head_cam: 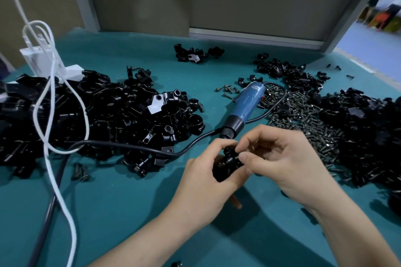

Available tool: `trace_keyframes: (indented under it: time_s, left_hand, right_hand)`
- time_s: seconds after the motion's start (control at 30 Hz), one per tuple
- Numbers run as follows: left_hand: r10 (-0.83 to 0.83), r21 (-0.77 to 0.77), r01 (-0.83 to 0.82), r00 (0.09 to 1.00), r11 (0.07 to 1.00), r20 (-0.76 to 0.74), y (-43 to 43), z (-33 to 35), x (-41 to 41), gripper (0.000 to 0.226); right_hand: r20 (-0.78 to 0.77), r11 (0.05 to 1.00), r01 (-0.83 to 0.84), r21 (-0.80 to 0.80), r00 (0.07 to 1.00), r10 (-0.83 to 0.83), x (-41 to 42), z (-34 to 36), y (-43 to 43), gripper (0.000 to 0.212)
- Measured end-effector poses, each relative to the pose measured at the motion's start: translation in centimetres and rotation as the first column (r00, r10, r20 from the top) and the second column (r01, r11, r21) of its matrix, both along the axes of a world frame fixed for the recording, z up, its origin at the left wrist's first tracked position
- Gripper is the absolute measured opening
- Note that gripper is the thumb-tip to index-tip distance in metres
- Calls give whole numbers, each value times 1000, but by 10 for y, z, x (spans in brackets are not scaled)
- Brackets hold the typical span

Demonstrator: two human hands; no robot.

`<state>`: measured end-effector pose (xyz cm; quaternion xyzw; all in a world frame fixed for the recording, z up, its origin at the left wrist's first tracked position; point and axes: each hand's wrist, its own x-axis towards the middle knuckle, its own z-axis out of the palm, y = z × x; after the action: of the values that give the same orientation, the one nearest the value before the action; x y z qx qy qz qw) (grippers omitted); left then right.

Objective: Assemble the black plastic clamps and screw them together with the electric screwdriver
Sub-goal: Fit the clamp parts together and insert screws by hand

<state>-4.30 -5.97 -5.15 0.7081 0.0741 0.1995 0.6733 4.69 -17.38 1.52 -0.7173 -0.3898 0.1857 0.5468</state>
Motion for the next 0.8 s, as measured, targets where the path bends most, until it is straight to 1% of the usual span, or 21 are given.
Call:
trace_keyframes:
  time_s: [0.17,0.27,0.43,0.6,0.73,0.8]
  left_hand:
    - [-18,-6,18,999,1000,46,2,1,0,29]
    - [-17,-12,18,999,1000,37,2,0,-1,26]
    - [23,-16,-23,1000,1000,13,-2,-1,-1,22]
    - [25,-86,-26,1000,996,-16,-2,1,-1,23]
    - [14,-169,-17,1000,985,-23,-2,5,0,20]
    - [7,-225,-9,1000,974,-8,-2,8,0,22]
  right_hand:
    - [-35,999,-53,-9,998,52,2,2,0,10]
    - [-35,998,-55,-22,998,54,3,1,1,5]
    - [-94,998,-68,-7,993,67,2,-5,5,14]
    - [-132,999,-27,37,991,32,0,-13,10,25]
    - [-149,998,-47,49,987,53,3,-15,12,22]
    - [-142,997,-21,69,989,31,7,-15,9,19]
